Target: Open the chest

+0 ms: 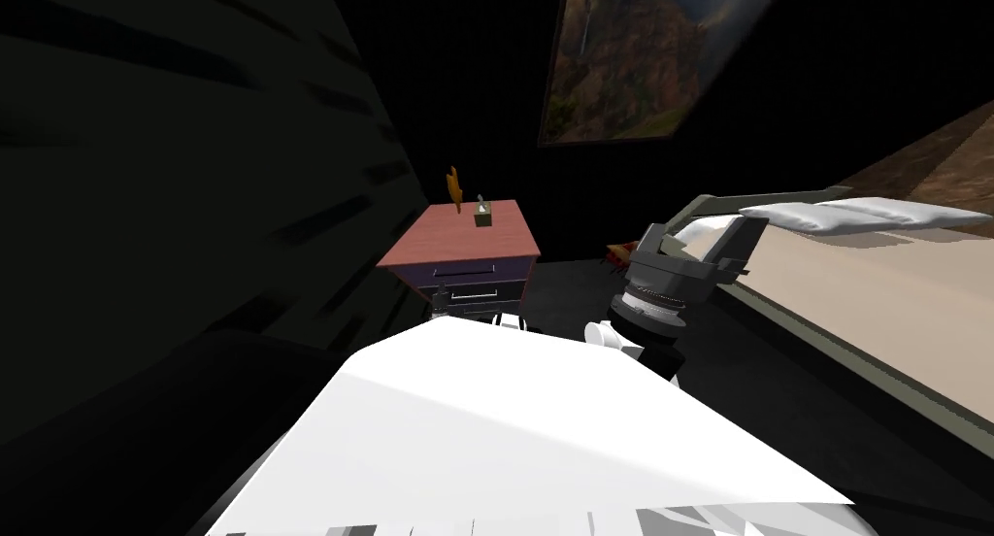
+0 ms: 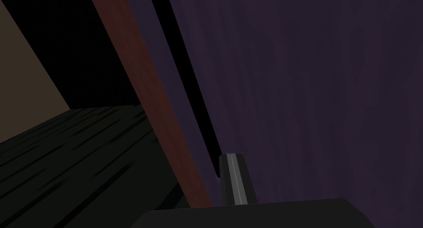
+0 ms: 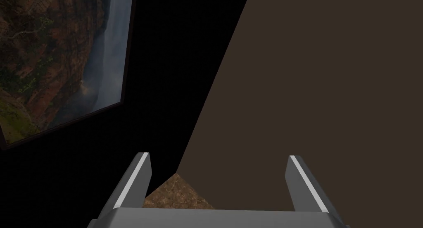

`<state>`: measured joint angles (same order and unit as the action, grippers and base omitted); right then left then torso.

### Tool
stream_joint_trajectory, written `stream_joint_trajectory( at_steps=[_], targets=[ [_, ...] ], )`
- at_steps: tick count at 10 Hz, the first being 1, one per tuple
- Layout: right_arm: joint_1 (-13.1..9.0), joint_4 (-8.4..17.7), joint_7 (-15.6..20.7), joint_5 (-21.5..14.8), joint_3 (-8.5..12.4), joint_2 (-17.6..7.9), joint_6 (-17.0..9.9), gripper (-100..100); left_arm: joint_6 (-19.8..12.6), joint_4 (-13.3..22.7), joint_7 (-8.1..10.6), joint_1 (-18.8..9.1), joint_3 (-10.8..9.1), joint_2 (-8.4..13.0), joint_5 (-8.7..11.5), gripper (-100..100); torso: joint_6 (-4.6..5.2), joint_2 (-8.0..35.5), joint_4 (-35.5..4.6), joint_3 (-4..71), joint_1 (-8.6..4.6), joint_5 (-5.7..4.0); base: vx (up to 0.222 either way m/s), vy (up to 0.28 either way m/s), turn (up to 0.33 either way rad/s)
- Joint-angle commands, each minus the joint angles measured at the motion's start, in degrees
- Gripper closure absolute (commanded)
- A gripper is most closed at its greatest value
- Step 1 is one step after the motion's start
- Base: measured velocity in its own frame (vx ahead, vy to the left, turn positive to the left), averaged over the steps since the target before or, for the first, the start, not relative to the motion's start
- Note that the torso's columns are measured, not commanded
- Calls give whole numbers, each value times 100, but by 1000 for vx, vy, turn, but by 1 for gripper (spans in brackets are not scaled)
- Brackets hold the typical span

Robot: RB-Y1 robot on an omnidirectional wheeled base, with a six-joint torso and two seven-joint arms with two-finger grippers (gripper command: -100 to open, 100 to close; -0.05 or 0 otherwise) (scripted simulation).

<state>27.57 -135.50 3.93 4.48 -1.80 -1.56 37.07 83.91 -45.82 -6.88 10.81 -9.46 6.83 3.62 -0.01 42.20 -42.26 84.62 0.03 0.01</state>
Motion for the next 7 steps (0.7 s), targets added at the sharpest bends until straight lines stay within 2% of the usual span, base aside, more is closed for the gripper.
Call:
stream_joint_trajectory(
  at_steps=[1, 2, 3, 4, 5, 6, 7],
  targets=[
    [-1, 0, 0, 0, -1, 0, 0, 0, 125, -121, -98, 159, 405, -185, -181, 100, 5, 10, -3, -6, -5, -1, 71, 63, 285],
    [-1, 0, 0, 0, 0, 0, 0, 0, 125, -121, -98, 159, 409, -185, -181, 100, 0, 16, -4, -10, -4, -1, 71, 41, 145],
    [-2, 0, 0, 0, -1, 0, 0, 0, 165, -268, -164, 286, 642, -315, -298, 100, 5, 16, -5, -10, -11, -2, 90, 62, 240],
    [-1, 0, 0, 0, 0, 0, 0, 0, 205, -414, -230, 413, 811, -445, -415, 100, 0, 8, -2, -5, -1, -1, 123, 94, 426],
    [0, 0, 0, 0, 0, 0, 0, 0, 205, -414, -230, 413, 875, -445, -415, 100, -1, -4, 1, 2, 9, 3, 104, 42, 206],
    [-1, 0, 0, 0, -1, 0, 0, 0, 245, -561, -297, 540, 1089, -575, -532, 100, 5, 4, -1, -2, -9, -1, 102, 42, 307],
    [-1, 0, 0, 0, 0, 0, 0, 0, 235, -495, -248, 494, 969, -497, -468, 100, -1, 11, -3, -6, -9, -3, 51, 20, 72]
  ],
)
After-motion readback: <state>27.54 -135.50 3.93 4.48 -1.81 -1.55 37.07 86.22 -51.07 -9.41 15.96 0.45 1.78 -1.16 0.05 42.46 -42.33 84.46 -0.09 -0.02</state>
